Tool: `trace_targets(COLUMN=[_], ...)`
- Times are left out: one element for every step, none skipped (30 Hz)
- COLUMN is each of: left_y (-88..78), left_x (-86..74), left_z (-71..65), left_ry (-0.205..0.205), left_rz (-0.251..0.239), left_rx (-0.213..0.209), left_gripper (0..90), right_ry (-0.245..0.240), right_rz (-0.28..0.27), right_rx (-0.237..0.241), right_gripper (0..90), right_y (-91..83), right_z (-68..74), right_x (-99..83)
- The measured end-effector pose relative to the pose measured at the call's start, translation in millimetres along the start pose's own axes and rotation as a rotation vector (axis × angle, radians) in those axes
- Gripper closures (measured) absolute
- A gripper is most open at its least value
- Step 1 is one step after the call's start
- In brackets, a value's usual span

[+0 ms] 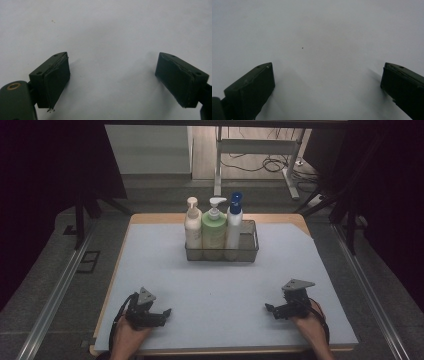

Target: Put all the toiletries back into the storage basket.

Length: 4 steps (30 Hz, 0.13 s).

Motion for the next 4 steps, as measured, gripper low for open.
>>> trace_targets(left_y=[0.0,0.0,0.0,0.0], left_x=[0.1,0.1,0.2,0.2], left_z=[-0.5,-0.5,-0.4,-0.4], left_ry=[0.0,0.0,0.001,0.001], left_rz=[0.0,0.0,0.002,0.002], left_rx=[0.0,0.0,0.0,0.0], left_gripper=[12.3,12.3,12.3,12.3], right_ry=[-0.001,-0.001,-0.001,-0.001], right_rz=[0.001,0.001,0.001,0.001], right_rx=[0.002,0.002,0.001,0.001], right_gripper=[0.0,0.0,0.0,0.0], right_y=[-0.1,-0.1,0.0,0.0], right_z=[0.2,0.2,0.2,0.2], right_x=[-0.5,-0.5,-0.3,-0.4])
Point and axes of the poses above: each handheld gripper's, and its own axes: y roughly forward along the jaws, x roughly out of its top, z roughly to its left, the point moved 1 cm from there along y, roughly forward along the jaws, and after that the axes turned 12 degrees about x, right-handed, at the moved point
